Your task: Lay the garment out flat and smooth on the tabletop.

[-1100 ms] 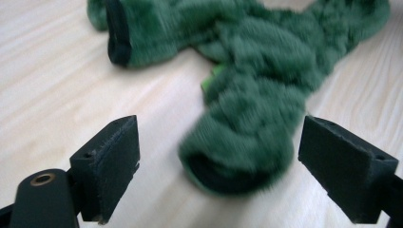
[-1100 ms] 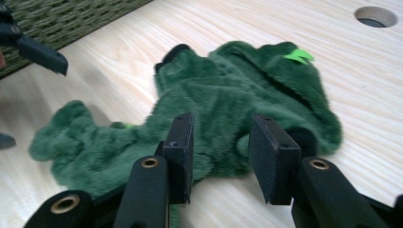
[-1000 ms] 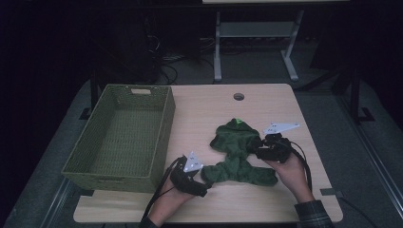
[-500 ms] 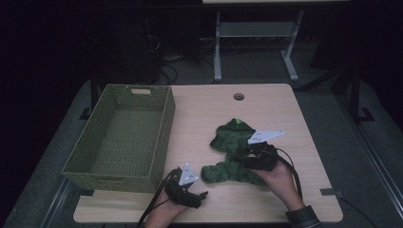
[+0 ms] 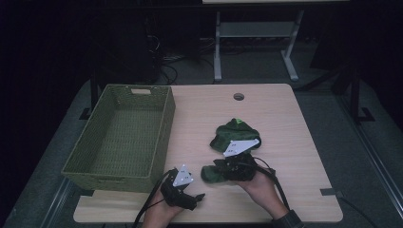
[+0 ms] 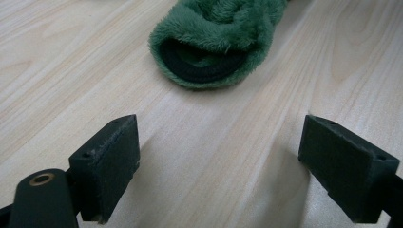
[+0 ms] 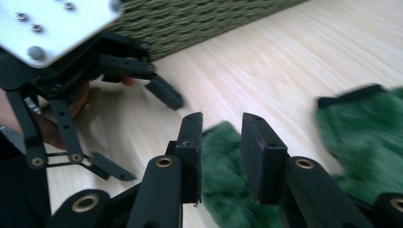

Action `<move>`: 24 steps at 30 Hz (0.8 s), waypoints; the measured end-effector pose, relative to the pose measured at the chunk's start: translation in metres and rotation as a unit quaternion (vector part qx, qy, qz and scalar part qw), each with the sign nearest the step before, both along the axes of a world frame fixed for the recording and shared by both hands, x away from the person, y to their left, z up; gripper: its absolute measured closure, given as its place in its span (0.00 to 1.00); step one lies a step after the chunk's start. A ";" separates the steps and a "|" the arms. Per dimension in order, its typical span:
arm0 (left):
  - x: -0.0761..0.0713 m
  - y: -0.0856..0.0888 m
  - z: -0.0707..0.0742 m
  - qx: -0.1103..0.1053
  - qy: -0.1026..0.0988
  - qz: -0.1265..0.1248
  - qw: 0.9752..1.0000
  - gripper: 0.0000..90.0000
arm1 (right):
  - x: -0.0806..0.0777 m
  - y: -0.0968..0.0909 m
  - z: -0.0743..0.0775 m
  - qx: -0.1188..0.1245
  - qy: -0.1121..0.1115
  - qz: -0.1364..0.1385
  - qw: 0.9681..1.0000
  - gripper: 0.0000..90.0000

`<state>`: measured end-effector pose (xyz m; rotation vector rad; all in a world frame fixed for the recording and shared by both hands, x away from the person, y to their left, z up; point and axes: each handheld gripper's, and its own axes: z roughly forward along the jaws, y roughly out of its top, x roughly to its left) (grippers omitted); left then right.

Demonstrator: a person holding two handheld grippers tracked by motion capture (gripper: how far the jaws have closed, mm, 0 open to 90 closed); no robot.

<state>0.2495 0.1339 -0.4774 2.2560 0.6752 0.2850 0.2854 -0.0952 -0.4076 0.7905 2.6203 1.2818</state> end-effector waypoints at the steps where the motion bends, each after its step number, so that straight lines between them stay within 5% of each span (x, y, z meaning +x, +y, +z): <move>1: 0.000 0.000 0.000 -0.001 0.000 0.000 1.000 0.14 | 0.000 0.000 0.000 0.000 0.000 0.000 1.000 0.79; 11: 0.001 0.001 0.000 0.004 -0.002 -0.005 1.000 0.14 | 0.001 0.030 -0.025 -0.024 0.018 0.029 0.999 0.82; 24: 0.001 0.001 0.000 0.004 -0.001 -0.005 1.000 0.14 | 0.003 0.045 -0.056 -0.081 0.012 0.010 0.997 0.83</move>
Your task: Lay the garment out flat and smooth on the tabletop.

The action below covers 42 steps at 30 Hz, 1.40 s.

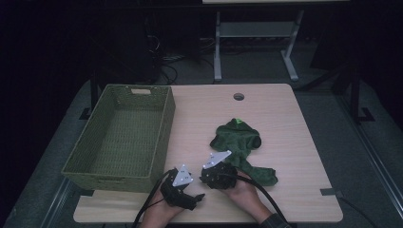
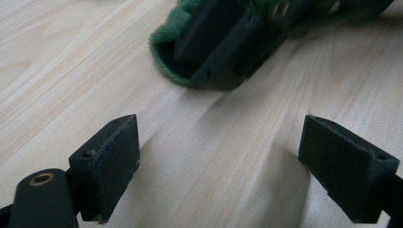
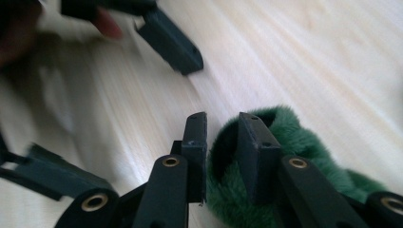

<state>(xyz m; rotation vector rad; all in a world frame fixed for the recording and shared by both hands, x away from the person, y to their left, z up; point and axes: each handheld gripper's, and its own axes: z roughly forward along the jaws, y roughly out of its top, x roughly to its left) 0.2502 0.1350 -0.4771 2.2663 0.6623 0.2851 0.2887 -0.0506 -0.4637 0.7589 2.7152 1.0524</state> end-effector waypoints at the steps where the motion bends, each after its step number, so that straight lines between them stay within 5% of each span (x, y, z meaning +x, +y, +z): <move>1: 0.000 0.000 0.000 0.000 0.000 0.000 1.000 0.14 | -0.001 0.000 -0.002 0.007 -0.004 -0.003 1.000 0.84; 6: 0.000 0.000 0.000 -0.002 0.000 0.001 1.000 0.14 | -0.004 -0.002 -0.002 0.005 -0.001 0.000 1.000 0.95; 12: 0.000 0.000 0.000 0.000 0.000 0.000 1.000 0.14 | -0.005 -0.005 -0.002 0.020 0.026 0.016 0.999 0.97; 20: 0.000 0.000 0.000 0.000 -0.001 0.000 1.000 0.14 | -0.014 -0.003 0.008 0.043 0.020 0.042 0.998 0.97; 24: 0.000 -0.001 0.000 -0.005 0.002 0.003 1.000 0.14 | -0.012 -0.016 0.023 0.085 0.017 0.031 0.996 0.97; 42: 0.000 0.000 0.000 -0.003 0.000 0.002 1.000 0.14 | -0.007 -0.079 0.055 0.126 -0.016 -0.028 0.992 0.95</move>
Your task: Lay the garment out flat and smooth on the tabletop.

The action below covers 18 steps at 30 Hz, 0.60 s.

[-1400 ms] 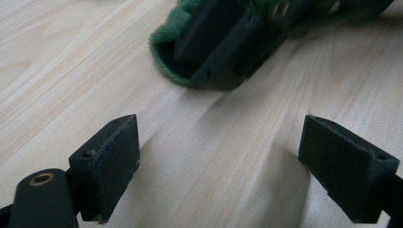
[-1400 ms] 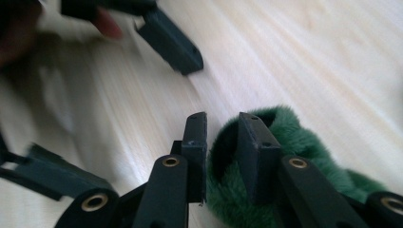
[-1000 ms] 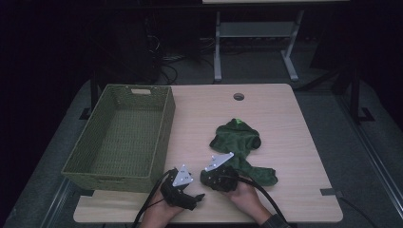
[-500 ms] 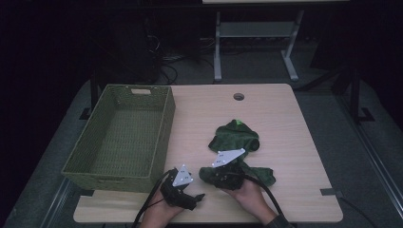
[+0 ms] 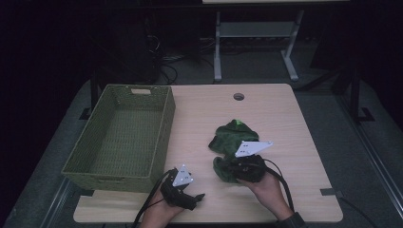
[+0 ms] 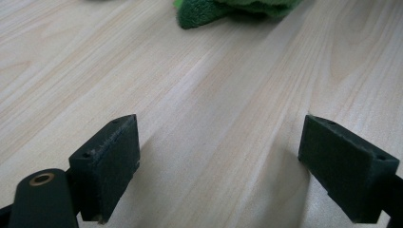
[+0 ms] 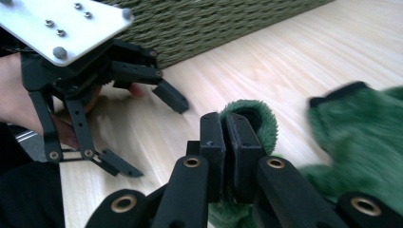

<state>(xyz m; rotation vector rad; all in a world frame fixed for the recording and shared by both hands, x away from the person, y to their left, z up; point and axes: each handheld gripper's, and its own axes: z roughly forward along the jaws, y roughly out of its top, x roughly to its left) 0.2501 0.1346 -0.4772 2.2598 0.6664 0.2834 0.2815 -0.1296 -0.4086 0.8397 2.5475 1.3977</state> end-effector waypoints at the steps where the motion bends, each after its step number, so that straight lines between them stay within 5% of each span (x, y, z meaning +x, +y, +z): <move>1: 0.000 0.000 0.000 0.000 0.000 0.000 1.000 0.14 | 0.000 0.000 0.000 0.000 0.000 0.000 1.000 0.95; 7: 0.000 0.000 0.000 0.000 0.000 0.000 1.000 0.14 | -0.002 -0.024 -0.008 -0.002 0.010 -0.031 0.999 0.93; 12: 0.000 0.000 0.000 0.001 0.001 0.000 1.000 0.14 | -0.004 -0.044 -0.016 -0.040 0.011 -0.067 0.997 0.86; 18: 0.000 0.000 0.000 -0.004 0.002 0.001 1.000 0.14 | -0.005 -0.055 -0.009 -0.036 0.000 -0.083 0.996 0.89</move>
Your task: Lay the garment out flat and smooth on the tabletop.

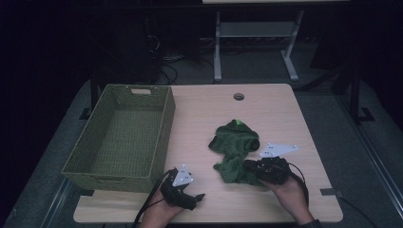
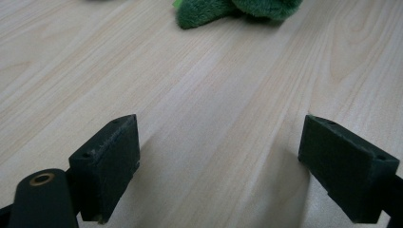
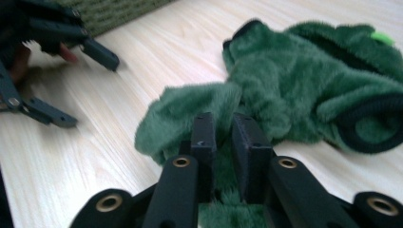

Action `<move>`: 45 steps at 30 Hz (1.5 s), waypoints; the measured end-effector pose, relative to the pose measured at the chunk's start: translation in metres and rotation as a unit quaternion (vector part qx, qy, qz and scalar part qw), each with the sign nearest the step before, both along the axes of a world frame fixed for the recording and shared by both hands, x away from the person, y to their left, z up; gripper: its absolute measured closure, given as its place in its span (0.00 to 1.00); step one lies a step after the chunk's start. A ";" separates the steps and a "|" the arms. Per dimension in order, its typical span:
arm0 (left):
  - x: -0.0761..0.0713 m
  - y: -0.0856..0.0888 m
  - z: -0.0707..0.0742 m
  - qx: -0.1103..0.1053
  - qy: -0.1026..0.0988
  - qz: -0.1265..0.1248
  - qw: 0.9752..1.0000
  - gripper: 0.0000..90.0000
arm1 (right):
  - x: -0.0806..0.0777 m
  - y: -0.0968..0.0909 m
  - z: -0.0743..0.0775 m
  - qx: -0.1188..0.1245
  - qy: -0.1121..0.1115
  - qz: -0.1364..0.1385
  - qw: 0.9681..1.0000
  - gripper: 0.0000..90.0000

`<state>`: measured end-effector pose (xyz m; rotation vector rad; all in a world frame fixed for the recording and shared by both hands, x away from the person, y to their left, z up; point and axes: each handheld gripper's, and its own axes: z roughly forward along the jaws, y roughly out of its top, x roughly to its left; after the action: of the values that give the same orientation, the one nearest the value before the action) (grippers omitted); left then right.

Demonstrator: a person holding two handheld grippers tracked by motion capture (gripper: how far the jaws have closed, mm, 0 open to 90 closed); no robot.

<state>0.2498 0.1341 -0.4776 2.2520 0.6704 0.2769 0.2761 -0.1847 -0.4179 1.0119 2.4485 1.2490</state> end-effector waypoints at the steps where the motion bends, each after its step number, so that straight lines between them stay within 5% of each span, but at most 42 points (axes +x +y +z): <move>1: 0.000 0.000 0.000 0.000 0.000 0.000 1.000 0.14 | 0.000 0.001 0.002 -0.006 -0.005 -0.003 1.000 0.89; 8: 0.001 0.000 0.000 0.003 0.000 -0.002 1.000 0.14 | 0.007 0.011 0.010 -0.002 -0.028 0.007 1.000 0.93; 13: 0.001 0.000 0.001 0.007 -0.003 -0.006 1.000 0.14 | 0.020 0.014 -0.011 -0.026 0.006 0.002 1.000 0.94; 20: 0.002 0.001 0.000 0.005 -0.001 -0.008 1.000 0.14 | 0.028 0.020 -0.039 -0.080 0.049 0.000 0.996 0.94; 22: 0.002 0.001 0.000 0.005 0.000 -0.010 1.000 0.14 | 0.031 0.020 -0.043 -0.073 0.054 0.002 0.996 0.94; 45: 0.002 0.001 0.000 0.003 -0.001 -0.010 1.000 0.14 | 0.005 -0.027 -0.013 -0.039 0.017 -0.030 0.999 0.70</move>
<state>0.2519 0.1350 -0.4771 2.2633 0.6466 0.2707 0.2814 -0.2122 -0.4311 1.0868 2.4524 1.1178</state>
